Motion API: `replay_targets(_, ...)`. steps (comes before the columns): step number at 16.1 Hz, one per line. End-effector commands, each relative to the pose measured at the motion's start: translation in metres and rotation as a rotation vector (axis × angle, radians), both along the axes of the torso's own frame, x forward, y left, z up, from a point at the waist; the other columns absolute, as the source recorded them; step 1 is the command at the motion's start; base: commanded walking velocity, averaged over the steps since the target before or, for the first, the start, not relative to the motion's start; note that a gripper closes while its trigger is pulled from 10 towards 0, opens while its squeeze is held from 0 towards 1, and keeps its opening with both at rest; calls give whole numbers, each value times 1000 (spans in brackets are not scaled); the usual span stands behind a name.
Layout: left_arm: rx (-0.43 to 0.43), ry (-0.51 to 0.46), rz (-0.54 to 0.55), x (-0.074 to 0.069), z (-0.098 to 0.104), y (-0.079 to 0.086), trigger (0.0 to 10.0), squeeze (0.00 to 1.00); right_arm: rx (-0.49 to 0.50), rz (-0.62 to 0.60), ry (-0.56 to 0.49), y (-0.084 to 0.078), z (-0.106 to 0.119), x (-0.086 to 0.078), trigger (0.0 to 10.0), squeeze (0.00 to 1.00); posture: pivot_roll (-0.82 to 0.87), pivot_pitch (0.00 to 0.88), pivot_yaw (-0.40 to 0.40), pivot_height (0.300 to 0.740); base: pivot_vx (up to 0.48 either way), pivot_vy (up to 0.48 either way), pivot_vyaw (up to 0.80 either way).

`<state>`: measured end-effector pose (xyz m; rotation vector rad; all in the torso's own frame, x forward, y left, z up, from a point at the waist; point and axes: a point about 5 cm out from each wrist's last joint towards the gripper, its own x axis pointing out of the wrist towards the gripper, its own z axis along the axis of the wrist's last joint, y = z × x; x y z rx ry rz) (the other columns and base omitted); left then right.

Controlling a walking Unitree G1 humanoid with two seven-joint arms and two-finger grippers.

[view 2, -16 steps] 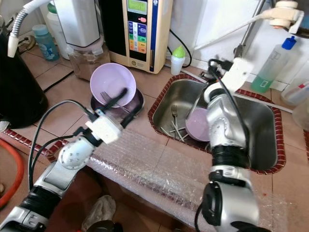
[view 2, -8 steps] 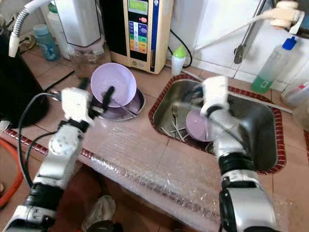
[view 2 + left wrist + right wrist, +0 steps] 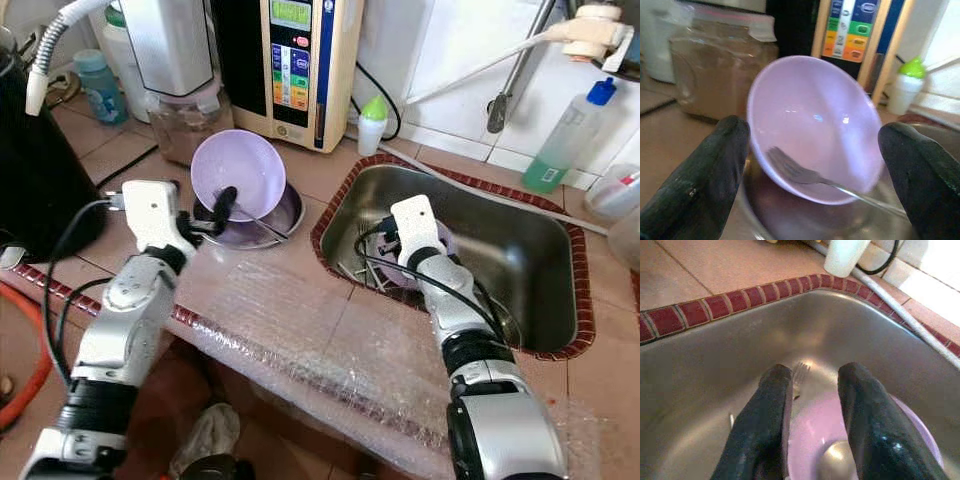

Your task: Kitchen organization

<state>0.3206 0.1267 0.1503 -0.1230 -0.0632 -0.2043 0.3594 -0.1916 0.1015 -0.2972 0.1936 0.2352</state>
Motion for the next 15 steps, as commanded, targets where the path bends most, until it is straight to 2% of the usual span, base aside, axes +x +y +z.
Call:
replay_targets(1,-62,58,-21,-5,0,-7,10000,1000,-12,22,18,1,-6,-3,10000,1000,52,0,-12,740,0,0,0)
replay_targets(3,-85,73,-28,-7,0,-10,10000,1000,-13,27,19,2,-7,-4,10000,1000,52,0,-12,740,0,0,0)
replay_targets(4,-154,131,-76,-12,3,-25,10000,1000,-21,60,29,9,-14,-8,10000,1000,54,0,-15,740,0,0,0)
replay_targets(5,-193,171,-112,-14,3,-33,10000,1000,-27,77,30,15,-17,-10,10000,1000,55,0,-14,740,0,0,0)
replay_targets(7,-213,232,-163,-18,1,-42,10000,1000,-28,100,28,22,-20,-11,10000,1000,55,0,-13,740,0,0,0)
replay_targets(9,-211,312,-174,-17,-7,-47,10000,1000,-29,157,29,35,-24,-15,10000,1000,50,0,-9,740,0,0,0)
replay_targets(12,-250,385,-144,-9,-8,-45,10000,1000,-12,227,43,47,-30,-23,10000,1000,40,0,-3,740,0,0,0)
replay_targets(13,-252,397,-134,-6,-7,-43,10000,1000,-10,248,45,50,-31,-25,10000,894,34,0,0,740,0,0,0)
replay_targets(14,-264,431,-114,1,-8,-40,10000,0,12,304,32,56,-32,-32,10000,0,27,0,4,740,0,0,0)
replay_targets(15,-275,442,-112,2,-8,-39,10000,0,17,316,21,57,-31,-33,10000,0,27,0,4,740,0,0,0)
